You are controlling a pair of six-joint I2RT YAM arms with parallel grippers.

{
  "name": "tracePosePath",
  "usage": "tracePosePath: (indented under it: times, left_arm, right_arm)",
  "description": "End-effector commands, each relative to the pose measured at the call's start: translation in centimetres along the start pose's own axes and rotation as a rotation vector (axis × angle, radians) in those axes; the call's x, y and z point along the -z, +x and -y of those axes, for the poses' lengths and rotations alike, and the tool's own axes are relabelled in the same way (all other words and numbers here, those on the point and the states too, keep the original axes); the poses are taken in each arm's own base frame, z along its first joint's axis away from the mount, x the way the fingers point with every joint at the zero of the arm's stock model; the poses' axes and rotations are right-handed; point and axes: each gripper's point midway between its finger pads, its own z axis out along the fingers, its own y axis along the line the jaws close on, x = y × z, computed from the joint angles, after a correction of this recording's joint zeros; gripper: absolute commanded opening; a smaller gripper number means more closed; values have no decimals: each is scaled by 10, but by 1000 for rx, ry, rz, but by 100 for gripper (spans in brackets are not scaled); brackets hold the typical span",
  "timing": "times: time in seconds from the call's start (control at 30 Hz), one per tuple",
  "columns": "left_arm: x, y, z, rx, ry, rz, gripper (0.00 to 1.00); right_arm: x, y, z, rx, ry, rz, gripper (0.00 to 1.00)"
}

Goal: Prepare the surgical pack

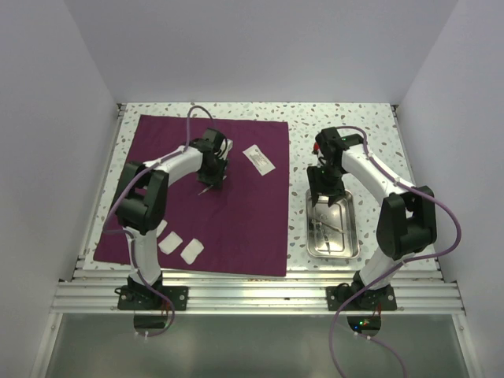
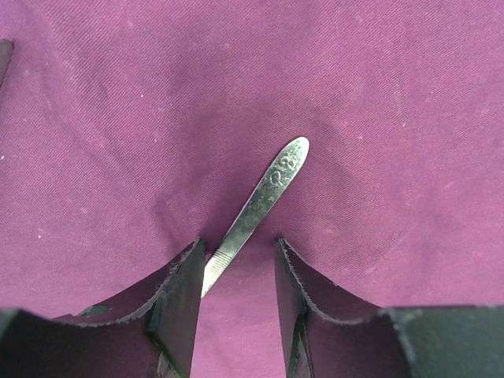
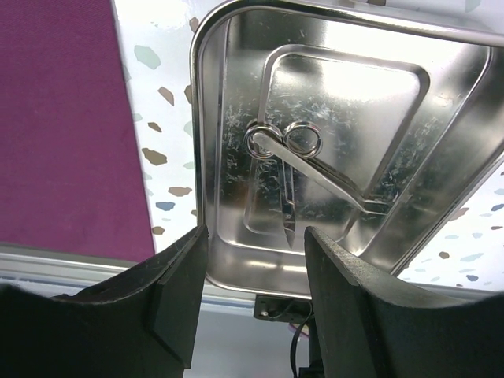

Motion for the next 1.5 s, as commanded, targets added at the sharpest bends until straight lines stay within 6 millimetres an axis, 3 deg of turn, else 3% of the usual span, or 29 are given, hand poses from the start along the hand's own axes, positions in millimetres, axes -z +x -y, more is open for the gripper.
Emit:
tracePosePath:
  times: [0.0,0.4,0.57,0.7,1.0,1.27,1.33,1.47]
  left_arm:
    - [-17,7,-1,-11,24,-41,44]
    - [-25,17,-16,1,3,-67,19]
    - [-13,6,-18,13,-9,-32,12]
    - [4,-8,-18,29,-9,-5,0]
    - [48,-24,-6,89,61,64,0]
    - [67,-30,4,101,127,117,0]
    - [72,-31,12,112,171,117,0]
    - [97,-41,38,136,325,170,0]
  right_arm:
    - [11,-1,-7,28,-42,39,56]
    - [13,-2,-14,48,-55,44,56]
    - [16,-2,-18,59,-56,47,56]
    - [21,-5,-24,65,-67,56,57]
    - [46,-21,-53,55,-165,113,57]
    - [45,-21,-73,61,-229,97,57]
    - [48,-22,-77,65,-240,100,57]
    - [62,-23,-106,57,-407,105,59]
